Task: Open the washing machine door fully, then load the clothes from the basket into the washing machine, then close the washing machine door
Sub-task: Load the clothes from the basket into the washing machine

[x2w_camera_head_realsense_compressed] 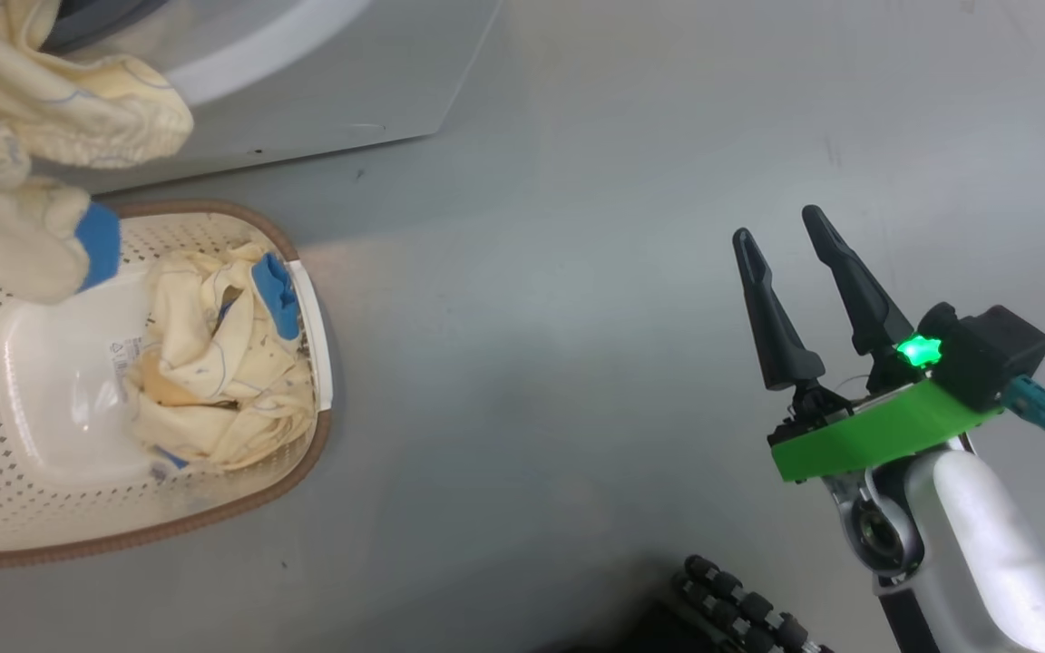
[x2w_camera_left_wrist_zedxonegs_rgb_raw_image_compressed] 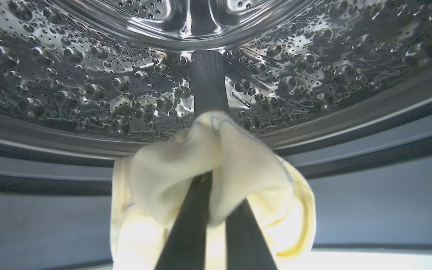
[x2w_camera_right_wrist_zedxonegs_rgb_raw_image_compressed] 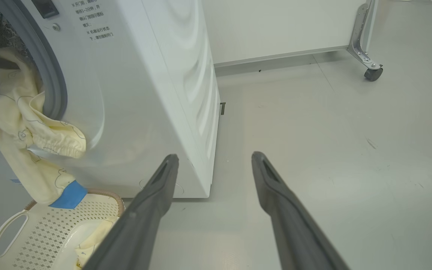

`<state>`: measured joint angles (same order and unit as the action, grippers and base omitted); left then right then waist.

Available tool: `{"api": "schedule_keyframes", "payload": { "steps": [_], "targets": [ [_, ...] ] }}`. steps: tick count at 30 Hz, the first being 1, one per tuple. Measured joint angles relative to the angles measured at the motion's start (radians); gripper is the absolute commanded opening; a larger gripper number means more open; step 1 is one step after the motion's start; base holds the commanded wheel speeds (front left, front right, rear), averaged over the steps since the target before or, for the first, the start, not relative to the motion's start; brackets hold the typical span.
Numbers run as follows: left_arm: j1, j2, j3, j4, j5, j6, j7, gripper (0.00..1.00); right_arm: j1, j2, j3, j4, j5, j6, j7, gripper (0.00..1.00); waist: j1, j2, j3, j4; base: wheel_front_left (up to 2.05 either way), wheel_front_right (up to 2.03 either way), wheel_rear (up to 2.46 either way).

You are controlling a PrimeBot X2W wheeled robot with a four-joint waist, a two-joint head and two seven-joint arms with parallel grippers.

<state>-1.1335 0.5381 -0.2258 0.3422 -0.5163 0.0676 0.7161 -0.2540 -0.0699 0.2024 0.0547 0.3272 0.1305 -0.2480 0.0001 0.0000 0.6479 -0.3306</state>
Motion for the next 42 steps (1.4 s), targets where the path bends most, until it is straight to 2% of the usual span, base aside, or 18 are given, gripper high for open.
{"api": "schedule_keyframes", "payload": {
  "steps": [4, 10, 19, 26, 29, 33, 39, 42],
  "targets": [
    [-0.027, 0.021, 0.002, 0.002, 0.028, 0.014, -0.025, 0.0, -0.013, 0.001, 0.013, 0.006, 0.011, 0.0, -0.004, 1.0, 0.0, 0.0, 0.018, -0.022, 0.0, 0.0, 0.0],
    [-0.118, 0.056, 0.014, 0.05, 0.094, 0.023, -0.166, 0.0, -0.029, 0.008, 0.034, 0.012, 0.027, 0.0, -0.004, 1.0, 0.0, 0.0, 0.053, -0.067, 0.0, 0.0, 0.0],
    [-0.249, 0.13, -0.021, 0.132, 0.251, 0.006, -0.494, 0.0, -0.049, 0.014, 0.058, 0.016, 0.047, 0.0, -0.005, 1.0, 0.0, 0.0, 0.097, -0.119, 0.0, 0.0, 0.0],
    [-0.364, 0.131, -0.05, 0.183, 0.317, -0.007, -0.735, 0.0, -0.066, 0.016, 0.062, 0.016, 0.055, 0.0, -0.006, 1.0, 0.0, 0.0, 0.129, -0.129, 0.0, 0.0, 0.0],
    [-0.379, 0.124, -0.055, 0.227, 0.313, -0.013, -0.724, 0.0, -0.069, 0.017, 0.064, 0.017, 0.059, 0.0, -0.007, 1.0, 0.0, 0.0, 0.133, -0.127, 0.0, 0.0, 0.0],
    [-0.372, 0.106, -0.053, 0.323, 0.273, -0.014, -0.619, 0.0, -0.07, 0.018, 0.067, 0.018, 0.06, 0.0, -0.007, 1.0, 0.0, 0.0, 0.141, -0.118, 0.0, 0.0, 0.0],
    [-0.362, 0.089, -0.048, 0.37, 0.25, 0.026, -0.439, 0.0, -0.081, 0.018, 0.067, 0.019, 0.06, 0.0, -0.007, 1.0, 0.0, 0.0, 0.147, -0.108, 0.0, 0.0, 0.0],
    [-0.362, 0.085, -0.046, 0.368, 0.235, 0.043, -0.383, 0.0, -0.081, 0.018, 0.067, 0.021, 0.06, 0.0, -0.007, 1.0, 0.0, 0.0, 0.146, -0.105, 0.0, 0.0, 0.0]
  ]
}}
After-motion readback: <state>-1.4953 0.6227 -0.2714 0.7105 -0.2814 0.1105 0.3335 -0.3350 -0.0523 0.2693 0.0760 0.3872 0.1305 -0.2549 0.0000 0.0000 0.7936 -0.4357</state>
